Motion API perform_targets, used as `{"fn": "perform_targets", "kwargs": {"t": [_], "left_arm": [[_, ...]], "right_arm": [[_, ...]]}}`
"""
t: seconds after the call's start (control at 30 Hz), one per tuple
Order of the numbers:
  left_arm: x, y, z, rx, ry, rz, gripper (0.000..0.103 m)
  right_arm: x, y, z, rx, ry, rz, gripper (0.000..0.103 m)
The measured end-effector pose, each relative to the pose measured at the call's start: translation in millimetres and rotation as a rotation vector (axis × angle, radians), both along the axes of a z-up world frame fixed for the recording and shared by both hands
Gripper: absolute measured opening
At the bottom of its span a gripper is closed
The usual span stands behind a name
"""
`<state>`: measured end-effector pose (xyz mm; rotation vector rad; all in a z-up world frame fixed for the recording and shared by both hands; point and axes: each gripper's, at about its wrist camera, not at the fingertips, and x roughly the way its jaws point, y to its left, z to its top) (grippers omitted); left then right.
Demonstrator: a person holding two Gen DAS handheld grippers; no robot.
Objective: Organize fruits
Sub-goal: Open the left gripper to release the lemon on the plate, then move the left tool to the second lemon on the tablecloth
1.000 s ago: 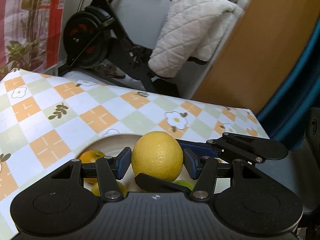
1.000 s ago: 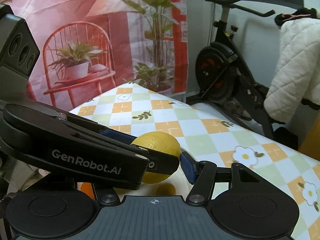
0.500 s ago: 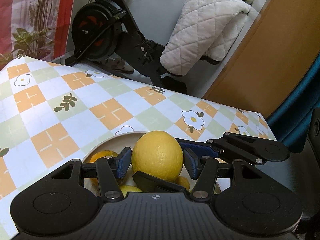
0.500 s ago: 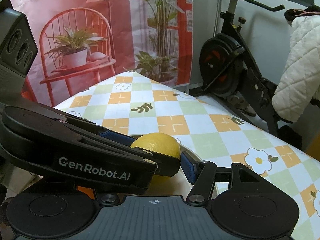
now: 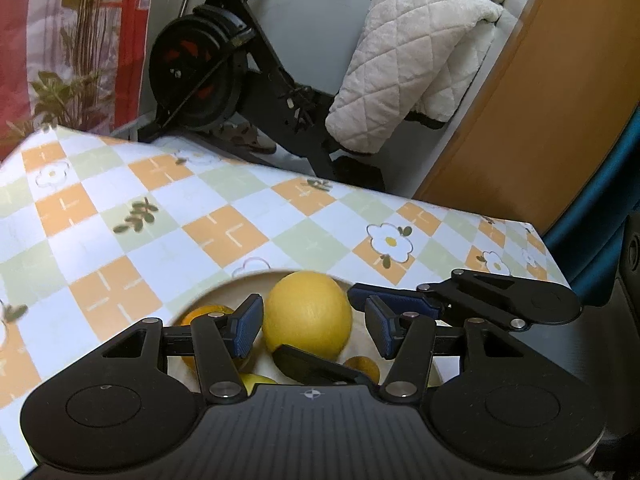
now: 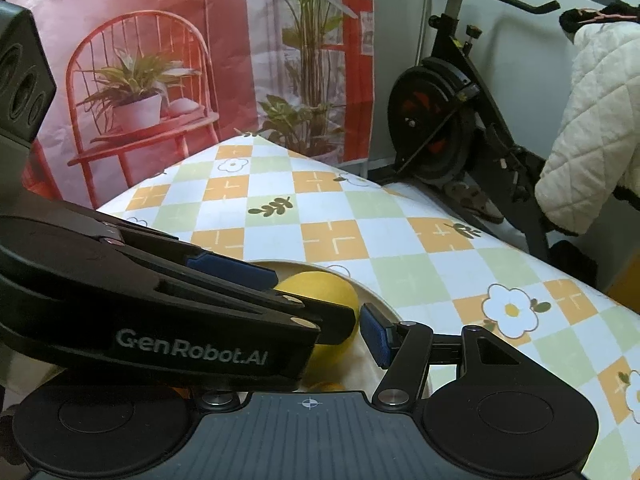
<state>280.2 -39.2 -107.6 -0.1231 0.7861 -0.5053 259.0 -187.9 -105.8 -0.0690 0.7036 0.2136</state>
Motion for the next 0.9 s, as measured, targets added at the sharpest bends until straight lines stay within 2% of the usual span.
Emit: {"fn": "perform_targets", "kwargs": {"t": [0.3,0.47,0.73,0.9], "left_arm": [[-27,-2,37,0.020,-0.091,0.003,0.058],[-47,-10,48,0.006,-0.122,-0.007,0.059],[-86,-29,41,0.014,-0.116,-0.036,0.058],[-106,-39,29,-0.032,-0.072,-0.062,0.058]], "right_arm": [[-42,-9,31,0.001,-0.060,0.021,0.055],[-76,-26,47,-0.001,-0.096,0.008,0.056],[-133,-53,52,-0.004,-0.115,-0.050,0.056],[-168,-67,41,0.005,-0.082,-0.098,0.056]]}}
